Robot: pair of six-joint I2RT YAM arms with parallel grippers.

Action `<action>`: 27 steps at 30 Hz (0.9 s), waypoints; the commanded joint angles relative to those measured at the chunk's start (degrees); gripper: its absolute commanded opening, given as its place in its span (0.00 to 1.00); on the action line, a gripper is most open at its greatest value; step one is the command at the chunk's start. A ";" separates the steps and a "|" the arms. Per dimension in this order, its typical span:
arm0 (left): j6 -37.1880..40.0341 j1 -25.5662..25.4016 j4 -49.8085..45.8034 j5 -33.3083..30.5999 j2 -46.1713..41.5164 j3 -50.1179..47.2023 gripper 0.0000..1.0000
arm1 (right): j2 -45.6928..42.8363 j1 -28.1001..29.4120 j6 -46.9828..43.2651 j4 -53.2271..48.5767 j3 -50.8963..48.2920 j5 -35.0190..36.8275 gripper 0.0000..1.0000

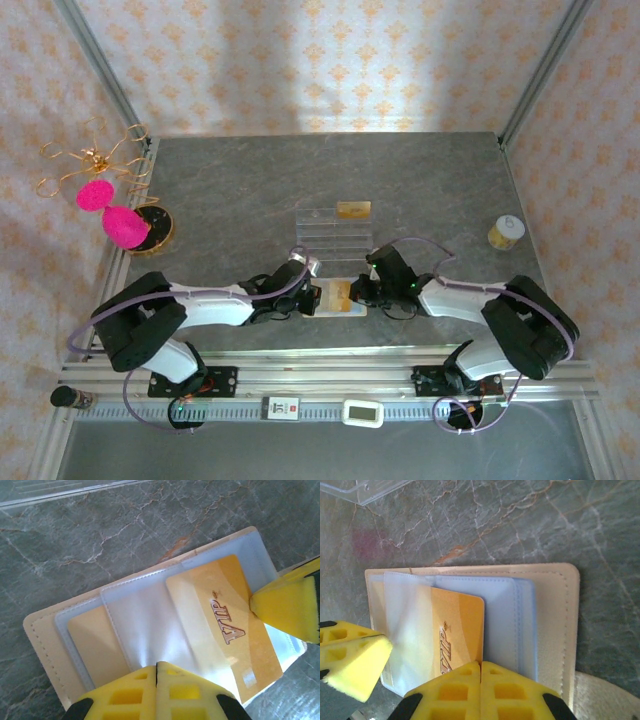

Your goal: Take the credit cards out of the card holder

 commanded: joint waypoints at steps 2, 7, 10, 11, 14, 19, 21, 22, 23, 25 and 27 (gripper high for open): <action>0.00 -0.63 0.21 1.92 -2.64 1.32 0.00 | -1.49 -0.16 0.18 -1.25 -0.58 0.60 0.00; 0.22 -1.48 3.08 3.28 1.40 3.74 0.00 | -0.84 -0.13 -0.18 0.19 -0.94 0.29 0.00; 0.40 -1.55 4.69 3.63 3.90 4.42 0.00 | -0.65 -0.18 -0.27 0.58 -1.15 0.22 0.00; 0.31 -1.56 5.29 3.39 4.57 4.37 0.00 | -0.64 -0.18 -0.35 0.65 -1.22 0.24 0.00; 0.59 -1.61 5.60 3.92 6.08 4.88 0.00 | -0.15 -0.18 -0.74 0.66 -1.24 0.14 0.00; 0.94 -1.57 5.04 4.53 7.01 5.05 0.00 | 0.56 -0.18 -0.80 1.57 -1.65 -0.15 0.00; 0.83 -1.65 4.99 4.76 6.77 4.75 0.00 | 0.56 -0.18 -0.76 1.87 -1.80 -0.06 0.00; 0.78 -1.83 5.04 4.67 6.67 4.53 0.00 | 0.47 -0.12 -0.78 1.97 -1.91 -0.07 0.00; 0.72 -1.79 5.00 4.75 6.81 4.37 0.00 | 0.48 -0.13 -0.71 2.25 -1.98 -0.20 0.02; 0.48 -1.91 4.49 4.82 7.40 4.43 0.00 | 0.64 -0.18 -0.60 2.51 -2.06 -0.64 0.12; 0.31 -1.93 4.08 4.67 7.90 4.36 0.00 | 0.98 -0.18 -0.52 2.85 -1.96 -1.01 0.17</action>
